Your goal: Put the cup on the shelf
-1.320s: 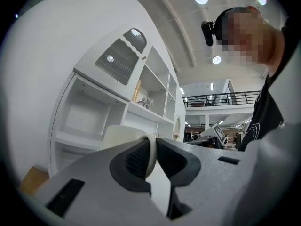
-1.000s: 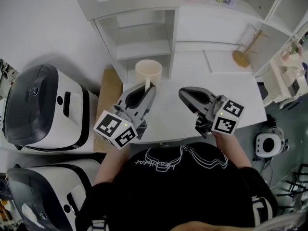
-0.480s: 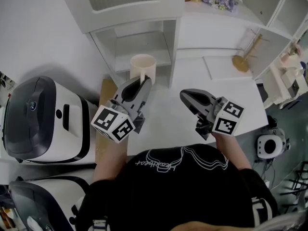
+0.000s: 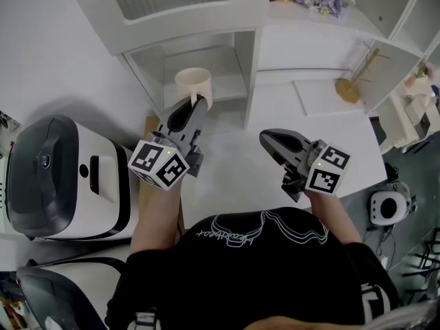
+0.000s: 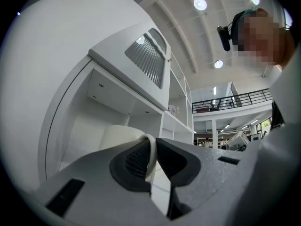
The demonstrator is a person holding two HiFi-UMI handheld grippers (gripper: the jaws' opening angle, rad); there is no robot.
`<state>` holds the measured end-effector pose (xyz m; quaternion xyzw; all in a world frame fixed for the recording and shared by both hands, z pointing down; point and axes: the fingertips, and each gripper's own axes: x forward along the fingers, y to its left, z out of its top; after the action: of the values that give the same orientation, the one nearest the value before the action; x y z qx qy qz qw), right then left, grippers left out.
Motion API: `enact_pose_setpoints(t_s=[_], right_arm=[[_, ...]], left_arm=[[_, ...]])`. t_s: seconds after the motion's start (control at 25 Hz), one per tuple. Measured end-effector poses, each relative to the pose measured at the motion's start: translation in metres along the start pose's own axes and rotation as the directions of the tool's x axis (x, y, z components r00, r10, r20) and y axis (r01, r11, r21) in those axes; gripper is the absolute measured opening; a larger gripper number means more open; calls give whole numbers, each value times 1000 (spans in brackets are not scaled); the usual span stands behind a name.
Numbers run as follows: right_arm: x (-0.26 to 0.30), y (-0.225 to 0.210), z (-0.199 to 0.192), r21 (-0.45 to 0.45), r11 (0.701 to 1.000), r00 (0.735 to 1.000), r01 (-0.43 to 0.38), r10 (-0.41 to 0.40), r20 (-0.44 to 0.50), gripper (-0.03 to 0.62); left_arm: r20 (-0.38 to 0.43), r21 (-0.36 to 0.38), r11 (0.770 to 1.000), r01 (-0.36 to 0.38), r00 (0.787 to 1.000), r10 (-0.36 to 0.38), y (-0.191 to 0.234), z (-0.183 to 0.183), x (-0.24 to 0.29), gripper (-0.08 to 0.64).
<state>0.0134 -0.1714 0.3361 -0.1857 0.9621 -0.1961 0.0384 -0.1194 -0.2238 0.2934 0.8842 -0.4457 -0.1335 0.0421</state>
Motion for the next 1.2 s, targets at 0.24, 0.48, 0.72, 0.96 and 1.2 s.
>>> enact_pose_setpoints(t_s=[0.24,0.48,0.72,0.96,1.2], right_arm=[[1,-7,-3,7,1000,1000,10,-10,-14,6],[2,-16,-7,20,1000,999,22,-21,-26,6],[3,-26,-13,35,999,999,31,-29,-41,6],[3,-33,-15,47,998,998,39,-37,-45,6],[2,-39,-20,62,997,998,47,-44,-49,6]], left_arm=[[4,40,999,1,1000,-1,16,-14,12,40],[4,46,999,17,1000,-18,27,-27,22,40],[16,34,999,27,1000,-27,33,-38,29,40],[12,16,1000,12,1000,-12,41,-46,35,40],[-44,-3,1000,-10,999,9,53,-60,40,40]])
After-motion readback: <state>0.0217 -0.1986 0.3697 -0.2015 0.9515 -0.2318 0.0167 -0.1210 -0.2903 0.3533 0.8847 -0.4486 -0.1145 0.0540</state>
